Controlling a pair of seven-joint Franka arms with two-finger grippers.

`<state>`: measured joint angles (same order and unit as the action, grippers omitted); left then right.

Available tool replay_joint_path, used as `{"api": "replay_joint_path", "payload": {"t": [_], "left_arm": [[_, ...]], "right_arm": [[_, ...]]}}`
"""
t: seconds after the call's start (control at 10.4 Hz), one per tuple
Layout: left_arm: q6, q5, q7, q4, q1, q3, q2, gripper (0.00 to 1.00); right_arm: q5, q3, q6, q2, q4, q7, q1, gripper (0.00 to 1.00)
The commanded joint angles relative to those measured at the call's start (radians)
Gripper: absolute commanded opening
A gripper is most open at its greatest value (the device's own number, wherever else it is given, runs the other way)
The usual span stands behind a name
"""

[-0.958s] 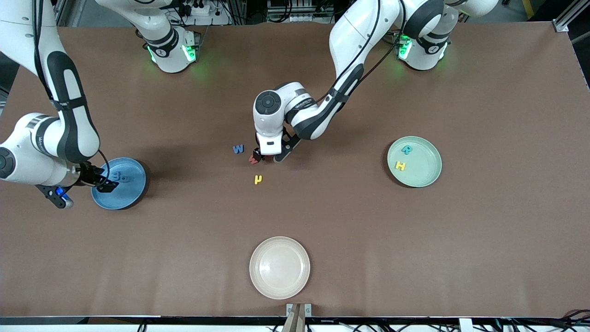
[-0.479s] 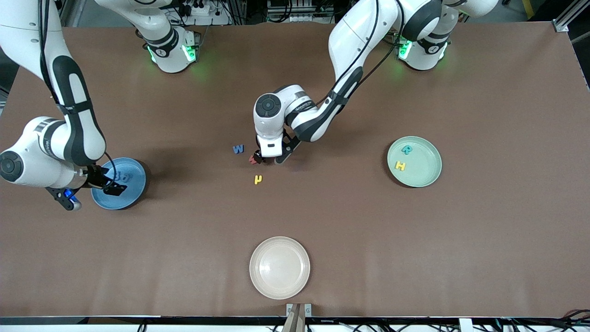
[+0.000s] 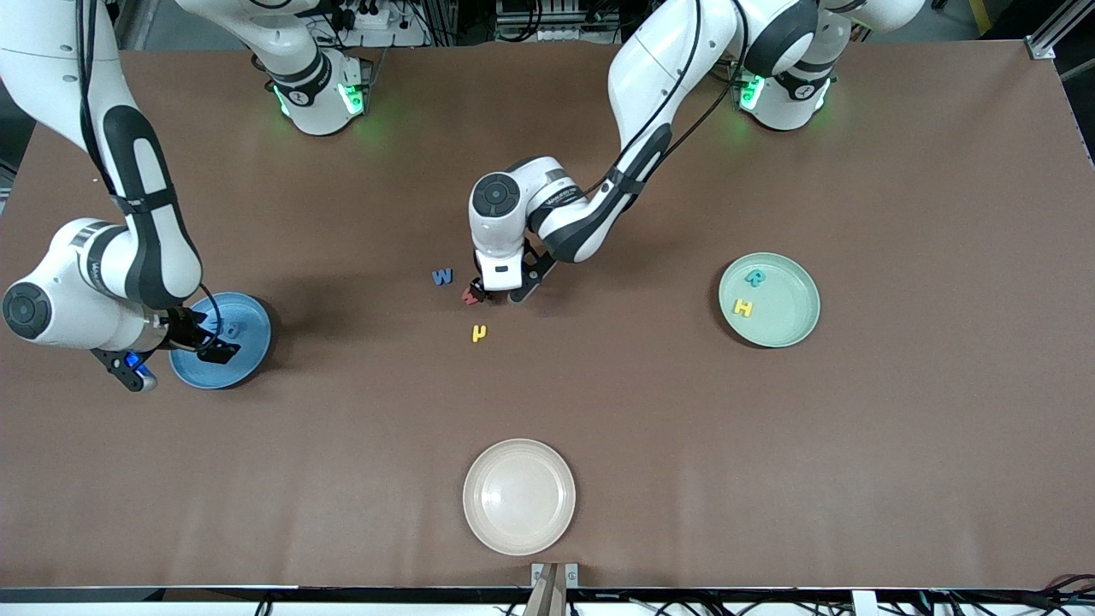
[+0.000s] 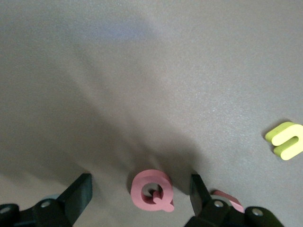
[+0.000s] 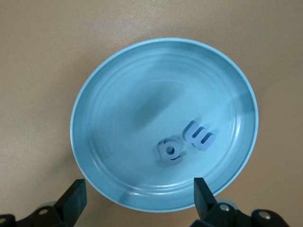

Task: Sort upper and lower case letters into plates
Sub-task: 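Release the blue e in the blue plate while the left gripper lowers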

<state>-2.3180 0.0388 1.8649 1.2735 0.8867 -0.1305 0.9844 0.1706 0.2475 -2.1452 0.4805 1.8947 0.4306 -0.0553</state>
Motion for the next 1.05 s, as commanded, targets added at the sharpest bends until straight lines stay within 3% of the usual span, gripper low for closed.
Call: {"api": "replay_joint_path", "payload": {"t": [0.0,0.67,0.96], "left_arm": [[-0.001,0.024,0.033,-0.036,0.014,0.006,0.028,0.64],[0.009,0.024,0.022,-0.036,0.012,0.006,0.019,0.45],[0.064,0.023,0.01,-0.036,0.0,0.0,0.01,0.43]], "right_arm": [[0.017,0.003,0.001,0.012,-0.014,0.007,-0.006,1.0],[0.017,0.003,-0.001,0.013,-0.014,0.031,-0.02,1.0],[0.017,0.003,-0.013,0.016,-0.014,0.059,-0.034,1.0]]}}
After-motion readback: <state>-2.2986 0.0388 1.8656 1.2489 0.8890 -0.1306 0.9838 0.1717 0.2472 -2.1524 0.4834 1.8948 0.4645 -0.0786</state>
